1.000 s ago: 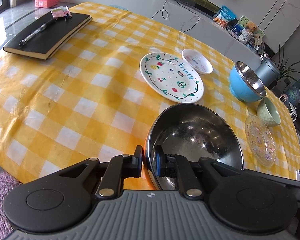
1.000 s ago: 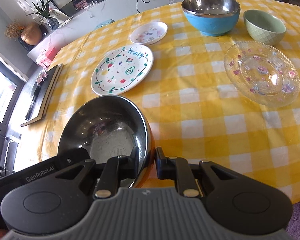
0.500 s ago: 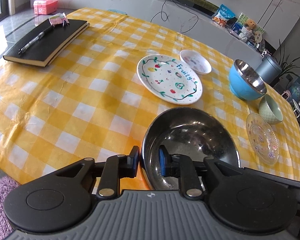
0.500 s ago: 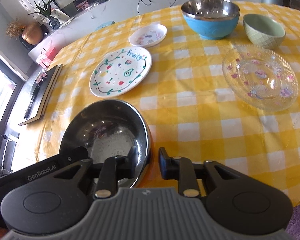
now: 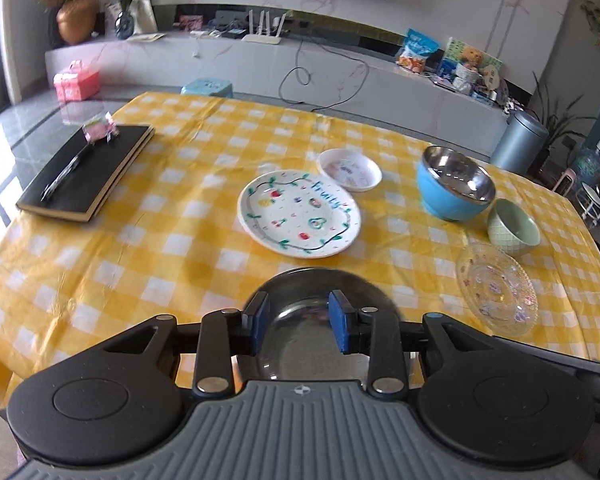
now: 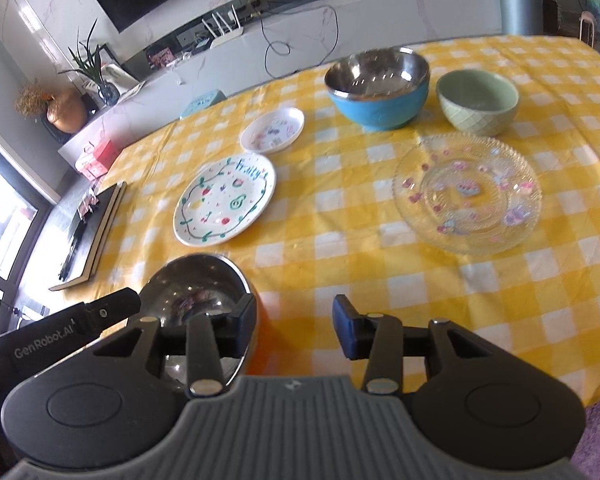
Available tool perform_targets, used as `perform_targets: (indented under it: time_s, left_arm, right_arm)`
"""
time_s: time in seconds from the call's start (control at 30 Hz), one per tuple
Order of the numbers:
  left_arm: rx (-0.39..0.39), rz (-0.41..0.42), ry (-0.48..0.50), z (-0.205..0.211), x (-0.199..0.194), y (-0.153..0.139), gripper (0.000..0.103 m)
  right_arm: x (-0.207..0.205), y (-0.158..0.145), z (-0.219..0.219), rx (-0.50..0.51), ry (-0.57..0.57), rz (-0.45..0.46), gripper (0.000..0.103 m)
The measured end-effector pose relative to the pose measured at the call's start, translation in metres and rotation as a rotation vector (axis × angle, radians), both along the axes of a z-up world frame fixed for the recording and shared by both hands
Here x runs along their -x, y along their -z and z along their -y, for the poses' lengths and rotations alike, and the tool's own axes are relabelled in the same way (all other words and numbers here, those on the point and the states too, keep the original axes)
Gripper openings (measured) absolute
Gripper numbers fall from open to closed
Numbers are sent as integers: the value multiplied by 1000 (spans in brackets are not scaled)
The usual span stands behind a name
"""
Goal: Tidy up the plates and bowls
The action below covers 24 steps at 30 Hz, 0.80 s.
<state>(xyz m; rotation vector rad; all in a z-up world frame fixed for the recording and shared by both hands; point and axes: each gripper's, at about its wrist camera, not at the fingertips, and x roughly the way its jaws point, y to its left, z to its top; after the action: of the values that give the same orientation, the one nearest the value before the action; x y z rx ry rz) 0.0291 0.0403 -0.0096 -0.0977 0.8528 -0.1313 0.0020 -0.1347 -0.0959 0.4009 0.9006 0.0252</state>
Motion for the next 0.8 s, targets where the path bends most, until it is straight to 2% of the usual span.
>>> perform_targets:
  time_s: [0.13,0.23,0.33,0.6,0.8]
  left_arm:
    - [-19,33,49,25,-2,-10,40]
    - [16,51,81,41,-5,-15,48]
    - [38,69,117,60,-9,-18,48]
    - [-15,83,185,105,-30,-16,49]
    - [-49,75,207,125,-52,-8,50]
  right_arm:
    - [6,-15,18,43,33,74,46]
    - [10,-25,37,75,81,119,48]
    - [12,-29,55,99,129,147,51]
    - [3,-15,101,94,242,121,55]
    - [-14,-5,118,92,260,112,55]
